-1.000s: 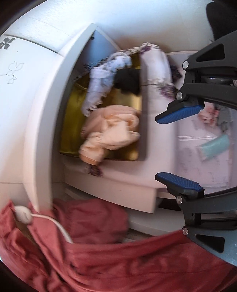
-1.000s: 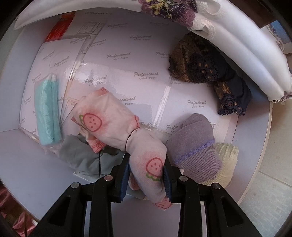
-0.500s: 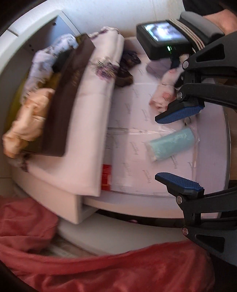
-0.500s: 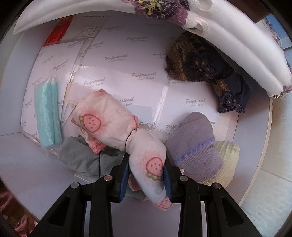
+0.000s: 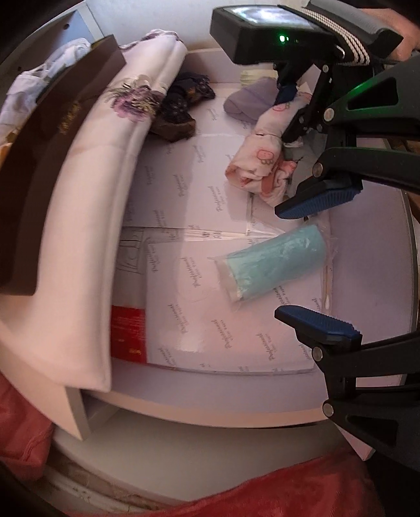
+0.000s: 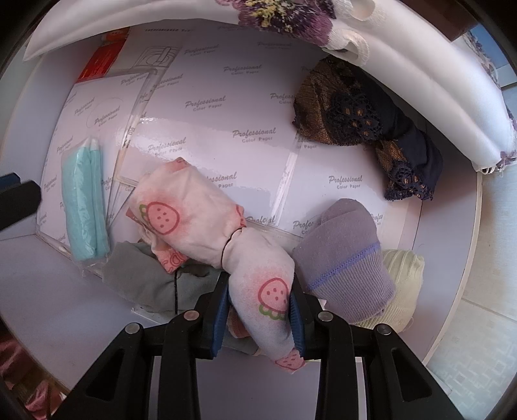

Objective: Organize soft objects
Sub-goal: 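Withdraw the left tool over the drawer while the right tool holds the pink cloth, then lift the pink strawberry-print cloth with the right tool and carry it into the gold tray, then open the right tool to release the pink cloth in the tray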

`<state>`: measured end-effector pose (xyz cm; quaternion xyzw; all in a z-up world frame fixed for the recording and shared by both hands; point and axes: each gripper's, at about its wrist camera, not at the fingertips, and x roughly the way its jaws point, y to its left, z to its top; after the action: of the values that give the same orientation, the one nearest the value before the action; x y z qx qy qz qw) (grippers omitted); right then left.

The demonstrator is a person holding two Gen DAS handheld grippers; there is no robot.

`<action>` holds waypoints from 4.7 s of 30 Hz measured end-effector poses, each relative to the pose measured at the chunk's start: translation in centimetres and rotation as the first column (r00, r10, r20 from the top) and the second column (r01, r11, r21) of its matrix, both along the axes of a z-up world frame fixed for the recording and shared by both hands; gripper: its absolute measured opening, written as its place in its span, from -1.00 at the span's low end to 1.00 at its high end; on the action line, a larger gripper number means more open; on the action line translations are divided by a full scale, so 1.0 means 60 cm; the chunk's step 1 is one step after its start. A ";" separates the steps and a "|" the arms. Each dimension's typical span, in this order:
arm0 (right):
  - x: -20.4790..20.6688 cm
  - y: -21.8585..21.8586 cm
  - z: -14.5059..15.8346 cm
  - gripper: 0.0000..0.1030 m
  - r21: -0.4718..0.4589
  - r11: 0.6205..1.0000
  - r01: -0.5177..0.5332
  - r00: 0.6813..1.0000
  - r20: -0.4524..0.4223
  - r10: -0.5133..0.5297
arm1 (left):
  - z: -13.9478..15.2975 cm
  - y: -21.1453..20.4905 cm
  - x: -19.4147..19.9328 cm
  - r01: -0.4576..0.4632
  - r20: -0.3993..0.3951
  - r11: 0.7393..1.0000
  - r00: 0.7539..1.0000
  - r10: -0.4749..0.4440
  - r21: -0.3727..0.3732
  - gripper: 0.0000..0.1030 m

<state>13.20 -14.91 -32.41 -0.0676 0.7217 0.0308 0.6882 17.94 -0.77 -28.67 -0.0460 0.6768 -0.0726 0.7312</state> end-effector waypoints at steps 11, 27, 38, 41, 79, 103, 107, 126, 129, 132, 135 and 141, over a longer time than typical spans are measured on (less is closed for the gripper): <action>-0.003 0.006 0.002 -0.34 -0.008 1.000 -0.003 1.000 0.008 0.003 | -0.015 -0.011 0.000 0.009 -0.016 1.000 1.000 -0.009 0.007 0.09; -0.008 0.005 0.013 -0.36 -0.004 1.000 0.007 1.000 0.023 -0.006 | -0.014 -0.012 -0.004 0.012 -0.020 1.000 1.000 -0.012 0.010 0.09; -0.010 0.008 0.023 -0.36 -0.009 1.000 0.005 0.999 0.034 -0.005 | -0.016 -0.009 -0.005 0.012 -0.028 1.000 1.000 -0.011 0.017 0.09; -0.011 0.008 0.031 -0.37 -0.009 1.000 0.010 0.999 0.042 -0.010 | -0.019 -0.006 -0.005 0.011 -0.032 1.000 0.999 -0.010 0.022 0.09; -0.023 -0.038 0.226 -0.38 0.294 0.932 0.214 0.932 0.225 -0.285 | -0.059 0.008 -0.012 -0.007 -0.087 0.999 0.996 0.011 0.048 0.09; 0.250 -0.051 0.366 -0.37 0.326 0.892 0.313 0.810 0.400 -0.430 | -0.074 -0.002 -0.009 -0.007 -0.104 1.000 0.995 0.008 0.013 0.09; 0.276 -0.056 0.326 -0.36 0.290 0.884 0.367 0.808 0.372 -0.457 | -0.076 -0.007 -0.008 -0.002 -0.106 1.000 0.994 0.002 0.001 0.09; 0.247 -0.050 0.324 0.23 0.224 0.933 0.282 0.833 0.425 -0.354 | -0.078 -0.005 -0.008 -0.006 -0.104 1.000 0.995 0.007 0.011 0.09; 0.234 -0.046 0.336 0.27 0.215 0.942 0.260 0.831 0.447 -0.331 | -0.080 -0.004 -0.009 -0.009 -0.103 1.000 0.995 0.011 0.014 0.09; 0.214 -0.042 0.348 0.32 0.199 0.954 0.223 0.830 0.474 -0.293 | -0.080 -0.002 -0.009 -0.012 -0.103 1.000 0.995 0.014 0.015 0.09; 0.187 -0.041 0.358 0.35 0.188 0.963 0.191 0.828 0.497 -0.261 | -0.080 0.003 -0.009 -0.023 -0.105 1.000 0.994 0.024 0.011 0.09; 0.123 -0.058 0.365 0.40 0.163 0.976 0.141 0.825 0.525 -0.207 | -0.081 0.013 -0.007 -0.045 -0.114 0.999 0.992 0.045 0.005 0.09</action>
<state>20.55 -18.38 -10.52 0.0331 0.4992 -0.0103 0.8658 17.50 0.00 -33.51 -0.0646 0.7161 -0.0526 0.6930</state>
